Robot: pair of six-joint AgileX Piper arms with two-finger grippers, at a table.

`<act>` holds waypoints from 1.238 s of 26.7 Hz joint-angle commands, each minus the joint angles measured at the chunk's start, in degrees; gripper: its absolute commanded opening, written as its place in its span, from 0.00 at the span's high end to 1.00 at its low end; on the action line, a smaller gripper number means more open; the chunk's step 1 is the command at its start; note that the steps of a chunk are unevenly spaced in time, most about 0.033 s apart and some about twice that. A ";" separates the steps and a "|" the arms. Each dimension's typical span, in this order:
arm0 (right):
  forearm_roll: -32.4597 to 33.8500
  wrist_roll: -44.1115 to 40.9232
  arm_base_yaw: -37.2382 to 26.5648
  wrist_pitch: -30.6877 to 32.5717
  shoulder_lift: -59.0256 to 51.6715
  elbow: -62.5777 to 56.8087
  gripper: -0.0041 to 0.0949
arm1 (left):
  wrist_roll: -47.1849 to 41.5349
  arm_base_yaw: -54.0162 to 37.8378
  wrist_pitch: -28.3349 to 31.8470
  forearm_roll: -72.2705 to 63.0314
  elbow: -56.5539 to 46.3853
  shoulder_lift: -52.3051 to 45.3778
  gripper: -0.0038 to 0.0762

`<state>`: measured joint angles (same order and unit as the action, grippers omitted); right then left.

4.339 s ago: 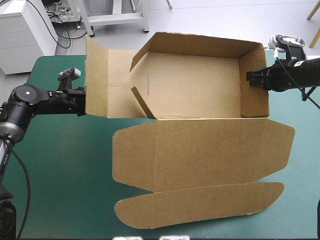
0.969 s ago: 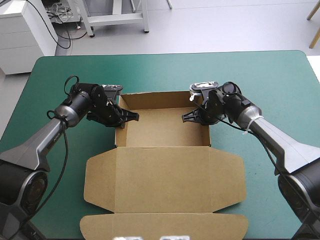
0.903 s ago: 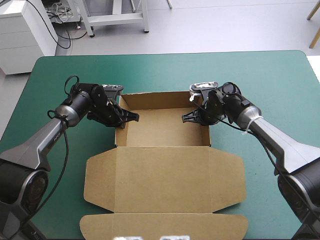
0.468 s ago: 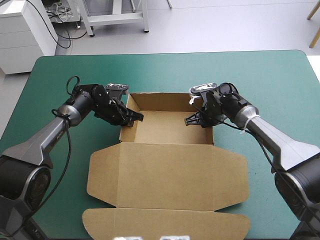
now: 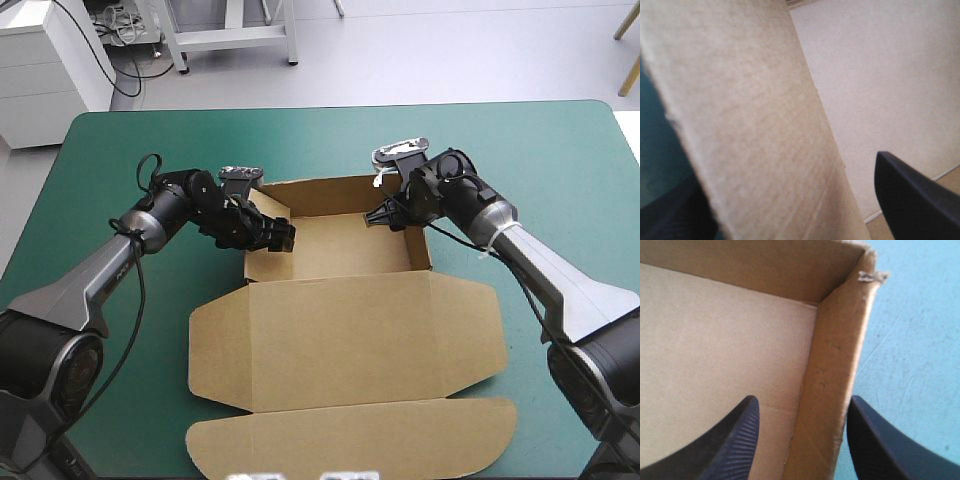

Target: Fold the box

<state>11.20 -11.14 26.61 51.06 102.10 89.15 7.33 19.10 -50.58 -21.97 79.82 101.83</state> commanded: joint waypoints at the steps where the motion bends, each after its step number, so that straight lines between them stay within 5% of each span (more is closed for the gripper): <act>1: 3.40 0.54 -0.03 -0.93 -2.80 2.58 0.42 | 0.06 0.29 1.69 -1.80 1.26 -2.60 0.22; 8: 7.50 0.44 -0.03 1.31 -2.93 5.45 0.42 | 0.06 0.29 -0.15 -1.45 5.81 -2.60 0.22; 21: 9.08 3.84 -0.03 15.91 -3.05 20.58 0.42 | 0.06 0.29 -10.84 9.70 25.70 -2.60 0.24; 24: 5.43 1.98 -0.03 15.91 -3.05 20.58 0.43 | 0.67 0.29 -16.98 14.88 30.25 -2.60 0.41; 29: 3.80 2.27 -0.03 15.91 -2.85 18.19 0.43 | 0.00 0.29 -22.47 18.99 30.54 -4.25 0.96; 33: 2.45 0.27 -2.28 15.91 -2.71 12.40 0.43 | 0.00 0.29 -22.47 15.40 30.41 -6.96 0.96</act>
<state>13.01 -9.65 25.93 68.41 102.04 102.34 7.79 19.10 -71.82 -4.81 108.93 99.30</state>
